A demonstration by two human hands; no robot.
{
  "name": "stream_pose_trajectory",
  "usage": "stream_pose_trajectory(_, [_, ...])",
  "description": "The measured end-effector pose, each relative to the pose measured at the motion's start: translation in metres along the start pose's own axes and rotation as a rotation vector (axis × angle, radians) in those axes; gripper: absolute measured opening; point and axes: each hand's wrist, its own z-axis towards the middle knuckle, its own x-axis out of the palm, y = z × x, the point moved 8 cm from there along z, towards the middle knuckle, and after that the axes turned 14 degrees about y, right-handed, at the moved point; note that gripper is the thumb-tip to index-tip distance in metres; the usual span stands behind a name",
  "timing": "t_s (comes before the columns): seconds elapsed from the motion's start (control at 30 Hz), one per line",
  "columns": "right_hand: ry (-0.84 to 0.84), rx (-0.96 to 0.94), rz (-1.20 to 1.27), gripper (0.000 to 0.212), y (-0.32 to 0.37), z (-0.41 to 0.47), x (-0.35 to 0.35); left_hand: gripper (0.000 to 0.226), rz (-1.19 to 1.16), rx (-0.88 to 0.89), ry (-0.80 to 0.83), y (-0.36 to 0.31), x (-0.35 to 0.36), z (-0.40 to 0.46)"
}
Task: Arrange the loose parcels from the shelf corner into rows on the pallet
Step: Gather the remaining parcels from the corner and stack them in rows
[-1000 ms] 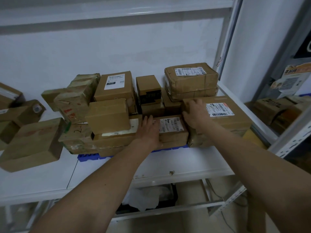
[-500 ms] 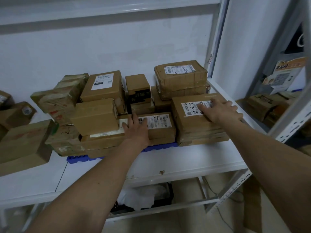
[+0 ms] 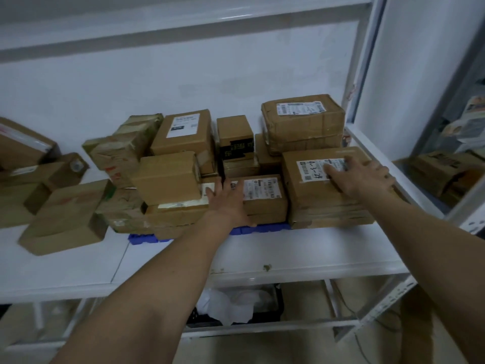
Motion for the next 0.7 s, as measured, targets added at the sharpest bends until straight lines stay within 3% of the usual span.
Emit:
stream_pose_trajectory(0.07, [0.011, -0.011, -0.009, 0.082, 0.002, 0.000, 0.000, 0.107, -0.127, 0.071, -0.139, -0.002, -0.008, -0.010])
stream_pose_trajectory(0.13, [0.023, -0.008, -0.022, 0.083, 0.005, 0.000, -0.001, 0.067, -0.255, 0.180, -0.385, 0.000, -0.022, -0.030])
stream_pose_trajectory(0.2, [0.012, 0.011, -0.046, 0.085, 0.012, -0.002, -0.004, 0.032, -0.269, 0.283, -0.566, 0.004, -0.033, -0.056])
stream_pose_trajectory(0.3, [-0.065, -0.046, -0.060, 0.075, 0.043, -0.013, -0.006, 0.004, -0.227, 0.335, -0.783, 0.025, -0.045, -0.091])
stream_pose_trajectory(0.4, [-0.183, -0.254, -0.111, 0.047, 0.101, -0.031, 0.000, 0.008, -0.310, 0.217, -0.943, 0.065, -0.048, -0.116])
stream_pose_trajectory(0.53, [-0.218, -0.618, -0.122, 0.033, 0.173, -0.066, 0.025, 0.007, -0.507, -0.104, -1.049, 0.146, -0.035, -0.134])
stream_pose_trajectory(0.6, [-0.132, -0.749, -0.099, 0.024, 0.196, -0.079, 0.047, 0.014, -0.625, -0.337, -1.028, 0.191, -0.020, -0.135])
stream_pose_trajectory(0.7, [0.011, -0.806, -0.118, 0.018, 0.217, -0.090, 0.083, 0.048, -0.913, -0.623, -0.830, 0.252, 0.010, -0.124])
